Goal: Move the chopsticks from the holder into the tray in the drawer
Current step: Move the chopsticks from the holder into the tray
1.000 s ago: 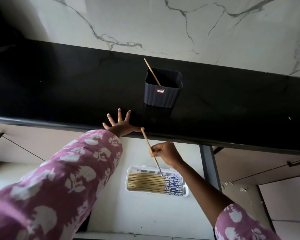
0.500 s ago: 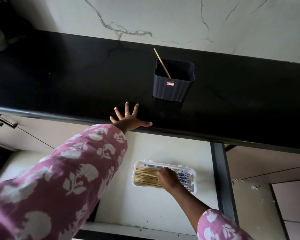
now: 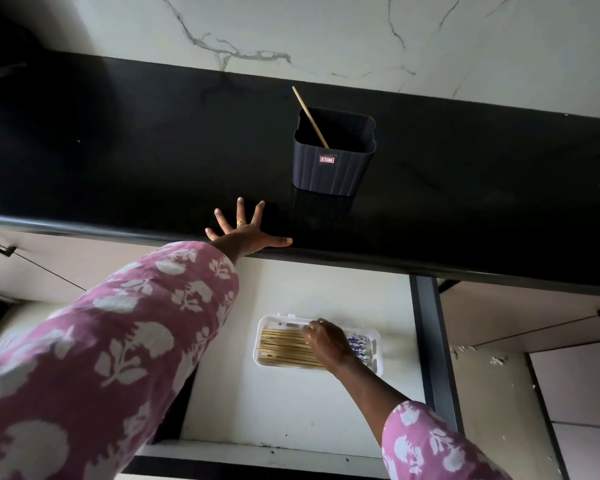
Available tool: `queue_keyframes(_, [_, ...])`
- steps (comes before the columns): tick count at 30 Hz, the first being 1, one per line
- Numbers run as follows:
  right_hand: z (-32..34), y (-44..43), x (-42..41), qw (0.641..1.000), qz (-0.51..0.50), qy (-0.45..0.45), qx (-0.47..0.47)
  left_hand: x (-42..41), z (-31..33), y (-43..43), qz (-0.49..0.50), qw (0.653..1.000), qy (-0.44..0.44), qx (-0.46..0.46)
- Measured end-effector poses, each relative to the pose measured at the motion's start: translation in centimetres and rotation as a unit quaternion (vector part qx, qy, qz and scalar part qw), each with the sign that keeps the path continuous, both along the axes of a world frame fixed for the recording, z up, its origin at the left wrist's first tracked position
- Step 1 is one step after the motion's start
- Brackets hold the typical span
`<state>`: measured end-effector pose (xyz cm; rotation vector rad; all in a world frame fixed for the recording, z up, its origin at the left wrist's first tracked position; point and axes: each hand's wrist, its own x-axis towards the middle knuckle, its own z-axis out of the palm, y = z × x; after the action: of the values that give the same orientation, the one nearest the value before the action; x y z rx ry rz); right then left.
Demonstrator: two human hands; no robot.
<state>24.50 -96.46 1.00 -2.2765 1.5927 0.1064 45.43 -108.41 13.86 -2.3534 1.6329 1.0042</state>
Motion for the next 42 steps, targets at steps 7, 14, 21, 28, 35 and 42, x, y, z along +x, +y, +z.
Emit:
queue_keyframes(7, [6.8, -4.9, -0.2, 0.957, 0.148, -0.083, -0.235, 0.0, 0.0, 0.2, 0.001, 1.0, 0.003, -0.008])
queue_keyframes(14, [13.3, -11.4, 0.4, 0.881, 0.152, -0.146, -0.423, 0.0, 0.2, 0.2, 0.005, 1.0, 0.008, -0.005])
queue_keyframes(21, [19.4, -18.8, 2.6, 0.842, 0.033, -0.203, -0.498, -0.2, 0.5, 0.1, 0.013, 1.0, 0.014, 0.001])
queue_keyframes(28, [24.0, -24.2, 6.0, 0.93, -0.127, -0.217, -0.267, -0.1, 0.8, 0.0, 0.011, 1.0, 0.02, 0.007])
queue_keyframes(35, [23.7, -28.7, 7.8, 0.963, -0.227, -0.106, -0.096, -0.1, 0.9, -0.1, 0.007, 1.0, 0.022, 0.015])
queue_keyframes(42, [22.4, -30.1, 8.6, 0.953, -0.267, -0.103, -0.098, 0.0, 1.1, -0.1, 0.007, 1.0, 0.022, 0.015])
